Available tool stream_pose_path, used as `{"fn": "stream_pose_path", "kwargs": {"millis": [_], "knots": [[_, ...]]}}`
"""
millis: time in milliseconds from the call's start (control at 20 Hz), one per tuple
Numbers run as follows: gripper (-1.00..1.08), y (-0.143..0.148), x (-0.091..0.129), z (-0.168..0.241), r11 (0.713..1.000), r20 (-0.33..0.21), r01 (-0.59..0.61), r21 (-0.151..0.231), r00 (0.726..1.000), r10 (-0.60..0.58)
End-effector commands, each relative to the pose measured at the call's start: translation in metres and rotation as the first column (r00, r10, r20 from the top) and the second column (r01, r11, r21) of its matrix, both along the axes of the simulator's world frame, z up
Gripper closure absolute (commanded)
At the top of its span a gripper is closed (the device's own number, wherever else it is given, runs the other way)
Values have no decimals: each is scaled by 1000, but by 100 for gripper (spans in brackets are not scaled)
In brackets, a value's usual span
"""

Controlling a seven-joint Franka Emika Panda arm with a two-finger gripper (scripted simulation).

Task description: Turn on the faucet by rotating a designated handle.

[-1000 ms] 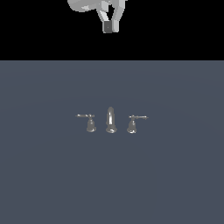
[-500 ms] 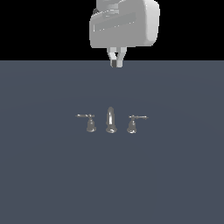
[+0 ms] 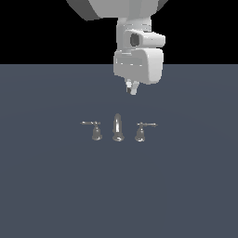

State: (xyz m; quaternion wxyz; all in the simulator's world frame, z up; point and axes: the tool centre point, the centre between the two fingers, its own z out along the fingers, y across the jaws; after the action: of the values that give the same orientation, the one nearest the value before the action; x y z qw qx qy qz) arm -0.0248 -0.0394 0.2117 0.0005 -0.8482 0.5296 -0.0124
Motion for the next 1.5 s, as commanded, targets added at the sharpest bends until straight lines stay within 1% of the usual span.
{"fn": "stream_pose_path", "kwargs": {"millis": [0, 250, 500, 750, 950, 1100, 1450], "knots": [[108, -9, 11, -18, 998, -2, 66, 1, 998, -66], [108, -30, 31, -56, 980, -8, 199, 4, 980, -199], [108, -52, 47, -89, 948, -13, 317, 5, 948, -317], [108, -69, 57, -114, 915, -17, 403, 8, 915, -403], [108, -79, 62, -127, 893, -19, 449, 9, 893, -449], [108, -83, 64, -133, 883, -21, 469, 10, 883, -469], [108, -85, 65, -135, 879, -21, 477, 12, 879, -477]]}}
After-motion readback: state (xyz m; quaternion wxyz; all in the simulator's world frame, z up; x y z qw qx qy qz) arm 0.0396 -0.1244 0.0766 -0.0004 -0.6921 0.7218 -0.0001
